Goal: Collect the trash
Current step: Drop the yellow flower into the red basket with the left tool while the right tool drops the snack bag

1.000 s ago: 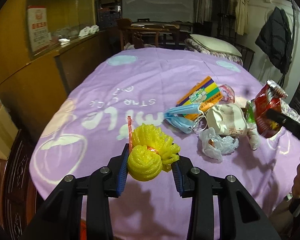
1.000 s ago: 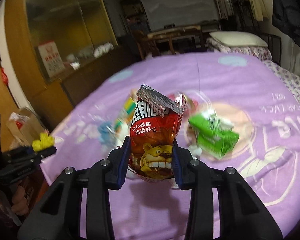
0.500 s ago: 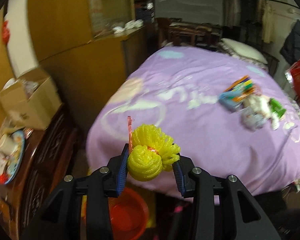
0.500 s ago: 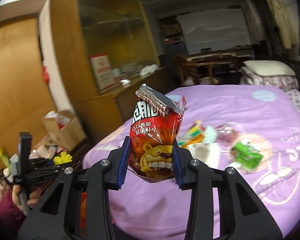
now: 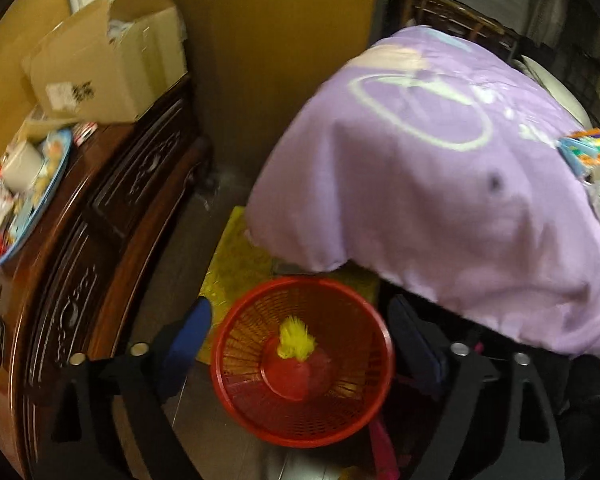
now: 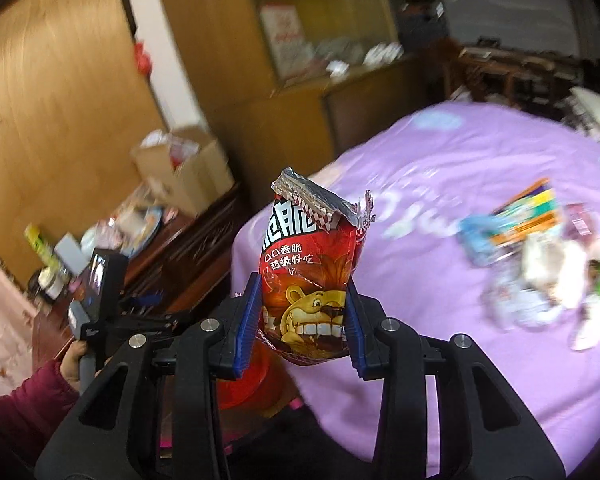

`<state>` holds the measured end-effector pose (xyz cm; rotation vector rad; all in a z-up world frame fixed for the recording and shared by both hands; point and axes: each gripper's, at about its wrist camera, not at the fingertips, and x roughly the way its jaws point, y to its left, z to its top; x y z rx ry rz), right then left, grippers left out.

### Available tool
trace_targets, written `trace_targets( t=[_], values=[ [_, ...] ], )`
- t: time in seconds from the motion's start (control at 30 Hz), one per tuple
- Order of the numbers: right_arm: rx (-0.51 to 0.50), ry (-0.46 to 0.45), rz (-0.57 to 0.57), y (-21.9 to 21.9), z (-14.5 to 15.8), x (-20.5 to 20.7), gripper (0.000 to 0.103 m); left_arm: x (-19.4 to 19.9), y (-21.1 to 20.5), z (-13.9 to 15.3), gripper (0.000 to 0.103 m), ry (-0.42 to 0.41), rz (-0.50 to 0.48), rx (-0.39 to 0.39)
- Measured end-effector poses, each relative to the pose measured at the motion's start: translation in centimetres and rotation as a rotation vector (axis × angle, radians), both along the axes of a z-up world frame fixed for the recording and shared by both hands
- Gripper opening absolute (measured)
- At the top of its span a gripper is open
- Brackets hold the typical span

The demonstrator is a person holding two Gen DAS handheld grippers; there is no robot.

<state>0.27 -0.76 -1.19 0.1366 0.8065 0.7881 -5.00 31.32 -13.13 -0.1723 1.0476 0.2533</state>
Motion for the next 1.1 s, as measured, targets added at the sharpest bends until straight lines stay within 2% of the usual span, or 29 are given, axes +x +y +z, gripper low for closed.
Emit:
trace_targets(
  t=[0.13,0.23,0.33,0.4,0.47,0.7,0.83,1.1],
  values=[
    [-0.065,0.069,0.127,5.8,-2.1,0.0,0.041,-1.0,2.8,-0.2,0.097,-0.028,0.092,0.023],
    [-0.116,0.122,0.232,10.5,-3.9,-0.6,0.041,-2.1,5.3,-0.3,0.097,-0.047,0.185,0.068],
    [-0.148,0.157,0.318,14.4,-5.3,-1.1,0.042,-2.8,7.3,-0.6,0.097,-0.043,0.231,0.081],
    [-0.158,0.179,0.374,16.7,-6.0,-1.4,0.048,-3.2,8.1,-0.8,0.097,-0.041,0.253,0.096],
    [-0.148,0.208,0.409,18.1,-6.4,-1.6,0.066,-3.6,8.8,-1.0,0.097,-0.041,0.270,0.107],
    [-0.193,0.173,0.409,19.4,-6.8,-2.0,0.066,-4.2,9.5,-1.4,0.097,-0.059,0.278,0.083],
    [-0.165,0.188,0.360,17.7,-6.5,-1.2,0.066,-3.7,8.7,-1.2,0.097,-0.061,0.250,0.101],
    [-0.103,0.130,0.261,13.3,-3.9,-0.9,0.067,-2.7,5.0,1.7,0.097,-0.114,0.170,0.132]
  ],
)
